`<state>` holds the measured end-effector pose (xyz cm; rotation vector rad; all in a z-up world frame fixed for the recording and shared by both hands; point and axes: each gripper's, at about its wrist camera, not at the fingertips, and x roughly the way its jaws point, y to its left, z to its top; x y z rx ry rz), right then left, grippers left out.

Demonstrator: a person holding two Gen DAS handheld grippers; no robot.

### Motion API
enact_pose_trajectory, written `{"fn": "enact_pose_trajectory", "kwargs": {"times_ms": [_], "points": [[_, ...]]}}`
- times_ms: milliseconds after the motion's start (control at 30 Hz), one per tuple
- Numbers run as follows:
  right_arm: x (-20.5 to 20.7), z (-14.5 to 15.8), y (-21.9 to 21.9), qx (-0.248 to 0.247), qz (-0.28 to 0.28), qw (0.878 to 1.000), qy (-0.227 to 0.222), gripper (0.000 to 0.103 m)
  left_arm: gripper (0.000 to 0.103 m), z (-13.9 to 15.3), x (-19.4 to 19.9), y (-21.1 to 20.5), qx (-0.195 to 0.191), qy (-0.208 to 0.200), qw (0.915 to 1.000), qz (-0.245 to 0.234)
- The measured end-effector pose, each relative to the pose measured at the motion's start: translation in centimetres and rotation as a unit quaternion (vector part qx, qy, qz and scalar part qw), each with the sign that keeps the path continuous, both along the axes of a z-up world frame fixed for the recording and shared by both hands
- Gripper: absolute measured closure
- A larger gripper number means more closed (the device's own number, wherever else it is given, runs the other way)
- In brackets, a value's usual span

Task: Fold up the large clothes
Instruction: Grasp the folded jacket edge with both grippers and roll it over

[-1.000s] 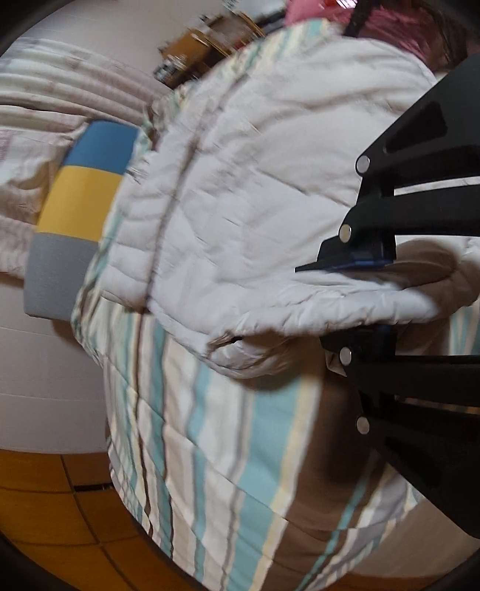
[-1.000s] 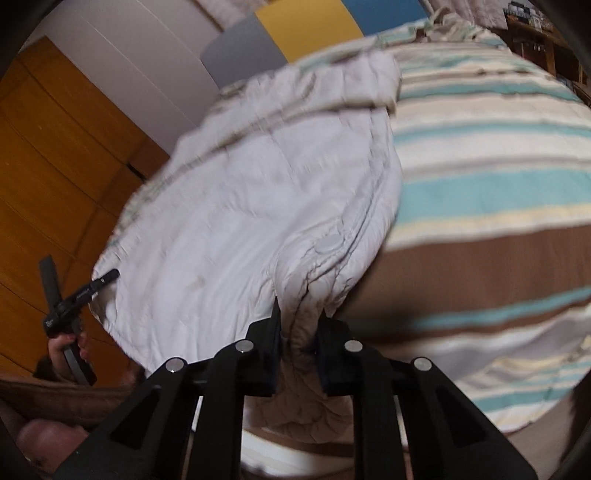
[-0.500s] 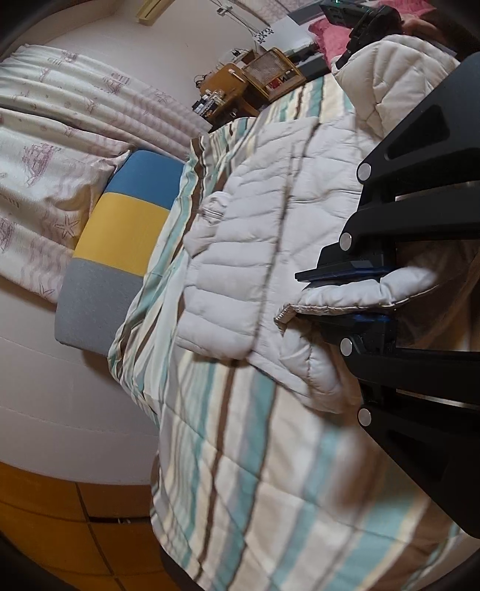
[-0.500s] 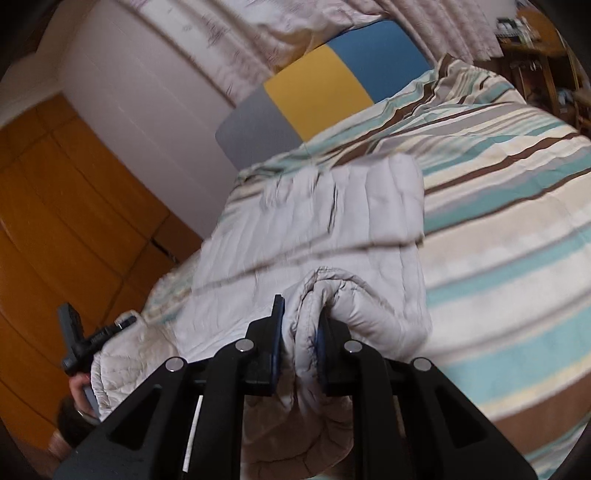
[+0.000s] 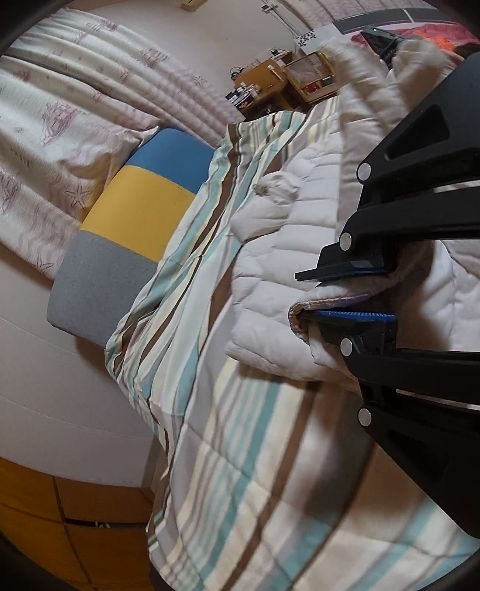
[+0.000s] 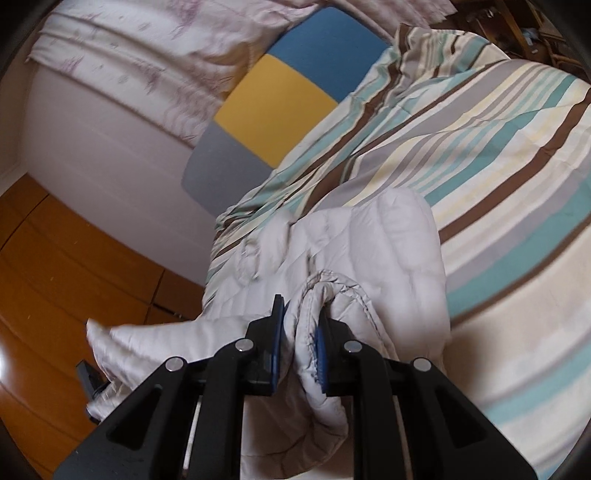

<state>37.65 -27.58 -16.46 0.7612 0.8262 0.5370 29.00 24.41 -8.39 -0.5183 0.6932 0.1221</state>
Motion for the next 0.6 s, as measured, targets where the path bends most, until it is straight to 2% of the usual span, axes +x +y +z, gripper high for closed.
{"fn": "enact_pose_trajectory", "kwargs": {"times_ms": [67, 167, 233, 267, 300, 367, 433, 467, 533, 567, 600], "points": [[1.5, -0.9, 0.0, 0.007, -0.009, 1.0, 0.008, 0.089, 0.089, -0.3, 1.2, 0.5, -0.003, 0.002, 1.0, 0.002], [3.3, -2.5, -0.2, 0.013, -0.024, 0.999, 0.018, 0.088, 0.078, -0.9, 2.5, 1.2, -0.007, 0.001, 0.9999, 0.013], [4.4, -3.5, -0.2, 0.013, -0.033, 0.999, 0.022, 0.086, 0.064, -1.2, 2.8, 1.7, -0.007, -0.003, 0.9997, 0.022], [4.9, -3.8, -0.2, 0.014, -0.036, 0.999, 0.021, 0.085, 0.049, -1.2, 2.8, 1.9, -0.003, -0.009, 0.9995, 0.032], [5.2, -4.2, -0.3, 0.018, -0.042, 0.999, 0.016, 0.082, 0.028, -1.1, 2.4, 2.1, 0.009, -0.021, 0.9985, 0.049], [5.5, -4.5, -0.4, 0.022, -0.05, 0.998, 0.008, 0.075, 0.016, -1.0, 1.6, 2.6, 0.023, -0.046, 0.9959, 0.075], [5.7, -4.7, -0.3, 0.029, -0.055, 0.998, -0.004, 0.062, 0.016, -1.2, 1.1, 3.4, 0.023, -0.055, 0.9949, 0.082], [5.7, -4.6, -0.3, 0.03, -0.053, 0.998, -0.01, 0.059, 0.016, -1.4, 1.0, 3.6, 0.022, -0.053, 0.9952, 0.079], [5.4, -4.0, -0.1, 0.035, -0.05, 0.998, -0.032, 0.039, 0.016, -2.3, 1.0, 3.9, 0.024, -0.04, 0.9964, 0.072], [5.1, -3.7, 0.0, 0.036, -0.051, 0.997, -0.044, 0.034, 0.013, -2.8, 1.0, 3.9, 0.025, -0.033, 0.997, 0.066], [4.5, -3.1, 0.0, 0.034, -0.055, 0.996, -0.058, 0.025, 0.011, -3.2, 1.0, 3.9, 0.024, -0.029, 0.9975, 0.06]]}}
